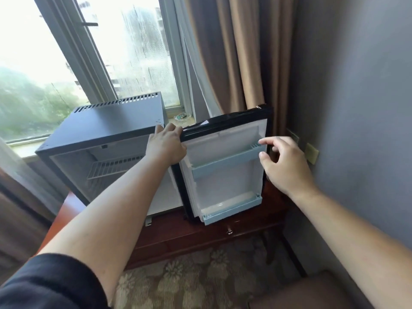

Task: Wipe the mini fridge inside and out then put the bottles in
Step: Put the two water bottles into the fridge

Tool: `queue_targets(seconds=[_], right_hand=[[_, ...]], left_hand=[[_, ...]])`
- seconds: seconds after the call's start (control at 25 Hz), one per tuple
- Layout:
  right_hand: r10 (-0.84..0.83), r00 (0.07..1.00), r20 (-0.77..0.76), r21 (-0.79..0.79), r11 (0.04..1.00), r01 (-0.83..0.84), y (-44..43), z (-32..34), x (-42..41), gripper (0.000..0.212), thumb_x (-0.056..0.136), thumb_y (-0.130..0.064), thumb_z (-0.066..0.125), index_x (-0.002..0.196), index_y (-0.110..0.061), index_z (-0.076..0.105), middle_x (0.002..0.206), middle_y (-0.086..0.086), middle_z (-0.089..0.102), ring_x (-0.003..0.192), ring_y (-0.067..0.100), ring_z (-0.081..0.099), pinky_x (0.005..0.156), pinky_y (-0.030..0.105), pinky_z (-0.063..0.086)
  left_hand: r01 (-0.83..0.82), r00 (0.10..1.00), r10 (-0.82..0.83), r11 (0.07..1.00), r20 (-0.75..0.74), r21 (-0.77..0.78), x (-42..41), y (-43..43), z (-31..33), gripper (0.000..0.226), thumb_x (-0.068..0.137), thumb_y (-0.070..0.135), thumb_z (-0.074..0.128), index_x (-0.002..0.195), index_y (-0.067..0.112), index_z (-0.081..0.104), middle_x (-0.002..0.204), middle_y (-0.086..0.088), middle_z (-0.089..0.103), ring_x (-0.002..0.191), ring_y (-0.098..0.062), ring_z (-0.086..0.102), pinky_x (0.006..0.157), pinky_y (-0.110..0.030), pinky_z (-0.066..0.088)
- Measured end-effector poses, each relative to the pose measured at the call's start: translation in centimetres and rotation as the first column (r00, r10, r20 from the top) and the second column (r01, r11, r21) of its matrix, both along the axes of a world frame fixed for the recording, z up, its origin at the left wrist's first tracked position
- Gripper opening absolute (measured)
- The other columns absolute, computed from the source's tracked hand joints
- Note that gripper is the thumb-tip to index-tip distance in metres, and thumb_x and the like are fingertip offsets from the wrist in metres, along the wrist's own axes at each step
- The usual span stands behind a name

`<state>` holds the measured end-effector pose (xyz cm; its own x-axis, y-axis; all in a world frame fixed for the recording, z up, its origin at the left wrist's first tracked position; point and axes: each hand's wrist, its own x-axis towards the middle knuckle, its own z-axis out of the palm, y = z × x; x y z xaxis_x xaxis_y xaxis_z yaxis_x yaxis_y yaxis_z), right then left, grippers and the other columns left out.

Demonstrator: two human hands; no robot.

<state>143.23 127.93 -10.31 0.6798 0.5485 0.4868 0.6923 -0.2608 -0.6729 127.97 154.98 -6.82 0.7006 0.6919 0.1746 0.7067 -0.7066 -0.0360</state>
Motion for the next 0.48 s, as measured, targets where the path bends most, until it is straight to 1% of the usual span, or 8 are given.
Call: queue_targets(seconds=[0.08,0.16,0.2,0.28,0.32,0.36,0.4,0.48], right_hand=[[-0.007,0.994,0.106,0.014,1.0,0.005,-0.7,1.0,0.5,0.027,0.089,-0.012,0.069,0.115,-0.018,0.071,0.121,0.001,0.062,0.109,0.004,0.052,0.093,-0.007,0.021],[-0.014,0.991,0.132,-0.005,1.0,0.015,-1.1,1.7,0.5,0.027,0.088,-0.015,0.069,0.116,-0.019,0.071,0.127,0.003,0.061,0.122,0.012,0.053,0.099,-0.006,0.017],[-0.006,0.992,0.127,-0.037,0.999,0.011,-1.1,1.9,0.2,0.029,0.089,-0.017,0.069,0.117,-0.02,0.07,0.132,0.003,0.059,0.128,0.015,0.051,0.104,0.001,0.02],[0.027,0.992,0.12,-0.156,0.988,-0.008,-0.9,2.0,-0.8,0.033,0.089,-0.024,0.07,0.122,-0.024,0.068,0.142,0.004,0.054,0.137,0.021,0.046,0.116,0.027,0.029],[0.043,0.989,0.145,-0.231,0.973,-0.009,-0.8,2.2,-1.4,0.034,0.089,-0.029,0.07,0.123,-0.026,0.067,0.145,0.004,0.052,0.139,0.023,0.043,0.116,0.038,0.031],[0.065,0.982,0.18,-0.306,0.952,-0.007,-0.7,2.6,-2.0,0.033,0.088,-0.034,0.071,0.121,-0.028,0.067,0.144,0.004,0.052,0.138,0.024,0.044,0.114,0.042,0.033],[0.099,0.976,0.193,-0.376,0.927,-0.02,-0.6,3.1,-2.6,0.03,0.087,-0.039,0.071,0.115,-0.031,0.067,0.138,0.001,0.055,0.133,0.024,0.048,0.109,0.041,0.036],[0.179,0.979,0.1,-0.482,0.869,-0.109,-0.4,4.3,-4.5,0.02,0.084,-0.05,0.072,0.097,-0.036,0.064,0.111,-0.009,0.058,0.108,0.018,0.058,0.091,0.032,0.043]], left_hand=[[-0.004,0.999,0.005,1.0,0.031,-0.008,-0.6,-0.5,-0.3,0.051,0.098,0.035,0.048,0.148,0.024,0.042,0.148,-0.002,0.045,0.139,-0.033,0.033,0.106,-0.049,0.04],[-0.021,0.999,0.022,0.999,0.047,-0.037,-1.1,-0.9,-0.7,0.051,0.099,0.034,0.045,0.149,0.024,0.041,0.15,-0.001,0.043,0.139,-0.033,0.032,0.106,-0.05,0.039],[-0.027,0.998,0.03,0.998,0.054,-0.049,-1.5,-1.1,-1.0,0.052,0.099,0.034,0.044,0.15,0.025,0.039,0.152,0.0,0.042,0.14,-0.033,0.032,0.106,-0.05,0.039],[-0.03,0.997,0.036,0.997,0.073,-0.076,-2.6,-1.3,-1.5,0.054,0.1,0.033,0.041,0.153,0.027,0.033,0.158,0.003,0.036,0.141,-0.032,0.03,0.106,-0.05,0.039],[-0.028,0.996,0.035,0.996,0.079,-0.09,-3.4,-1.4,-1.7,0.057,0.101,0.032,0.041,0.156,0.028,0.029,0.162,0.005,0.032,0.143,-0.032,0.028,0.107,-0.05,0.038],[-0.021,0.997,0.03,0.994,0.076,-0.107,-4.3,-1.5,-1.8,0.06,0.101,0.032,0.04,0.159,0.03,0.024,0.166,0.008,0.026,0.146,-0.03,0.026,0.11,-0.05,0.036],[-0.01,0.997,0.02,0.991,0.072,-0.13,-5.2,-1.5,-1.9,0.064,0.101,0.03,0.04,0.161,0.033,0.019,0.169,0.011,0.02,0.149,-0.028,0.022,0.113,-0.05,0.032],[0.027,0.994,-0.007,0.981,0.106,-0.191,-7.2,-2.1,-2.2,0.067,0.101,0.027,0.041,0.163,0.036,0.016,0.171,0.015,0.013,0.152,-0.025,0.017,0.119,-0.049,0.026]])
